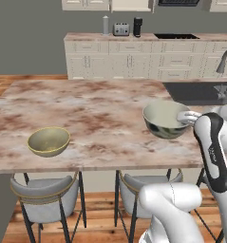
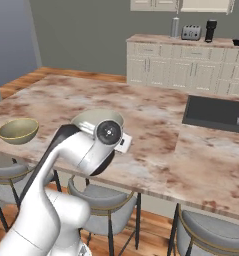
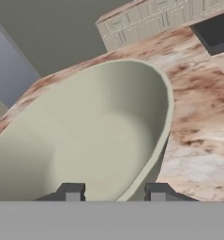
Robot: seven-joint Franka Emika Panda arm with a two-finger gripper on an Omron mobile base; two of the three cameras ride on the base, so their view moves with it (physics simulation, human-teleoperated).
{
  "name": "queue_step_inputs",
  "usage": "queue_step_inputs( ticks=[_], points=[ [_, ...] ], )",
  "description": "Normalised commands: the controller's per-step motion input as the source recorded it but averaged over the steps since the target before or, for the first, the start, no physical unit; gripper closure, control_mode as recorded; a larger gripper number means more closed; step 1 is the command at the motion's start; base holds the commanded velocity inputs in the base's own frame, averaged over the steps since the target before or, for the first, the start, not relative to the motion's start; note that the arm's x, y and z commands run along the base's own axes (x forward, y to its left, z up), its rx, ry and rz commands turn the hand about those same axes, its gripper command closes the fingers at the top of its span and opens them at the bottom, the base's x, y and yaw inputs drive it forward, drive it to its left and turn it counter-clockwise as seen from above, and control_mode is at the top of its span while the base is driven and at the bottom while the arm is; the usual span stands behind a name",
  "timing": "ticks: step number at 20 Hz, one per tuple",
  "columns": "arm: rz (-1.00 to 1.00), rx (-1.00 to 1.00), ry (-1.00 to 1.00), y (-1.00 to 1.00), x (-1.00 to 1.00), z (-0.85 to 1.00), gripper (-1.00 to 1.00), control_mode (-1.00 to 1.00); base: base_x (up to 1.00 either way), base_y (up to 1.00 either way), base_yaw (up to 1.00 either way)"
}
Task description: Pick up the bowls from the cabinet and place each bowl in front of a stool on the dining counter.
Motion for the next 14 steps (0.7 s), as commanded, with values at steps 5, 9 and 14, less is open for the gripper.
queue_step_inputs(
  ticks=[5,9,14],
  points=[
    [0.0,0.0,0.0,-0.01,0.28,-0.36,1.0,-1.0,0.0,0.0,0.0],
    [0.0,0.0,-0.04,0.0,0.13,-0.45,1.0,-1.0,0.0,0.0,0.0],
    [0.0,0.0,-0.04,0.0,0.16,-0.38,1.0,-1.0,0.0,0.0,0.0]
  ],
)
